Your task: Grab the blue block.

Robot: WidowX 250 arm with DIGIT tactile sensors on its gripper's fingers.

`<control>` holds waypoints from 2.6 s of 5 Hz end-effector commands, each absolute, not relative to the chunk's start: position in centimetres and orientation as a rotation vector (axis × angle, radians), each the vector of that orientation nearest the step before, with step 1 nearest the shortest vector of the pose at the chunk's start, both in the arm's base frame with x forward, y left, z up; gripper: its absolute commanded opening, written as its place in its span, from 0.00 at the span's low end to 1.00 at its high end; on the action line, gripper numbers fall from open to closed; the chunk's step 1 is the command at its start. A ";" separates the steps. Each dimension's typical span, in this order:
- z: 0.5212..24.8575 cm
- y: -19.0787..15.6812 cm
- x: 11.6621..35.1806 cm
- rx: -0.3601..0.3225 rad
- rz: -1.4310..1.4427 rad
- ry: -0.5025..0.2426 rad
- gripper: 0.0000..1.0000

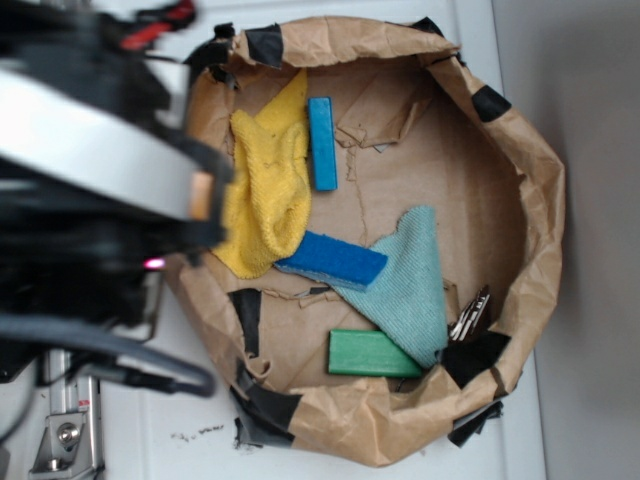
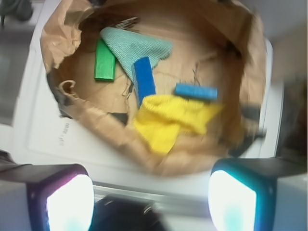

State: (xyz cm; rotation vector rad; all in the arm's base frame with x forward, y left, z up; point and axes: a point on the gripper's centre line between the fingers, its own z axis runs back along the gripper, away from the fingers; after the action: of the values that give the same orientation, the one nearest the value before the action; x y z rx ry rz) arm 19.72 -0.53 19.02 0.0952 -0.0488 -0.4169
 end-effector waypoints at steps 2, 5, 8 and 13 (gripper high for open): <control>10.5 4.3 25.1 0.134 -1.082 0.115 1.00; 5.1 6.1 25.6 0.089 -1.109 0.248 1.00; 3.4 7.3 27.1 0.078 -1.010 0.232 1.00; 7.4 7.9 27.1 0.234 -0.949 0.181 0.00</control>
State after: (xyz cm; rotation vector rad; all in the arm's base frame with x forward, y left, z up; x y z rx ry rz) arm 26.82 8.67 6.39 0.1958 0.2252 -0.9428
